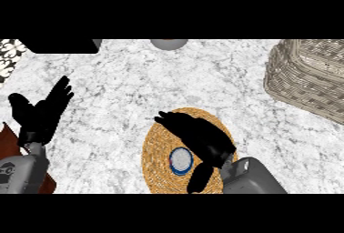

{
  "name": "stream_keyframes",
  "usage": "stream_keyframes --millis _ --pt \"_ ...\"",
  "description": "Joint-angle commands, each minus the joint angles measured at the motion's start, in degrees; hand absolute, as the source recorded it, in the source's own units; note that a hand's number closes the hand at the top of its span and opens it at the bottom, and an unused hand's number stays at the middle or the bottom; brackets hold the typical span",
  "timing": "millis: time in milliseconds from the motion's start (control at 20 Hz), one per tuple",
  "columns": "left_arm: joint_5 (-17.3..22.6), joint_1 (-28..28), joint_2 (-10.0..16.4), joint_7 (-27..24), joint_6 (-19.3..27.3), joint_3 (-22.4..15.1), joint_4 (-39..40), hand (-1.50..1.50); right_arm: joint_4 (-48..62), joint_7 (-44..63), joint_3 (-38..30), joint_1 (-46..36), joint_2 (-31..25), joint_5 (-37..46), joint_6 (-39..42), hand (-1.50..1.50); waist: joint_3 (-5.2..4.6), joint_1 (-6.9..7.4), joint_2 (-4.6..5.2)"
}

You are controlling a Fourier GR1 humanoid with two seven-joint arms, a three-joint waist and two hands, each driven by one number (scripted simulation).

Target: Pick the can from the placemat and place it in the basket

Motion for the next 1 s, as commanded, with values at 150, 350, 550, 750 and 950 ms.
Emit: stream_keyframes --millis 150,350,550,750,950 --pt "0.61 0.49 0.9 -3.19 -3.51 3.65 3.35 0.0 0.49 -4.08 -0.6 3.37 0.55 4.77 1.91 -1.5 -0.01 -0.14 -0.04" --pt "-1.46 0.38 -0.72 0.61 -1.68 2.1 -0.53 0.0 3.59 -9.3 -2.63 4.07 1.33 5.54 1.67 -1.5 0.0 -0.07 -0.04" --pt "0.35 3.75 0.77 5.73 -3.03 2.94 -8.4 0.0 -4.83 -6.26 -4.95 5.97 0.11 1.32 8.45 -1.5 0.01 -0.07 -0.18" --pt "-0.29 0.15 0.57 4.97 -3.44 4.23 -3.86 0.0 2.63 -13.83 -6.35 3.46 1.56 3.59 6.16 -1.5 0.0 -0.04 -0.03" --pt "-1.78 -1.31 -0.63 1.22 -3.6 4.18 0.06 0.0 -0.76 -14.58 -4.48 8.34 -0.31 7.89 5.45 -1.5 0.0 -0.21 -0.05"
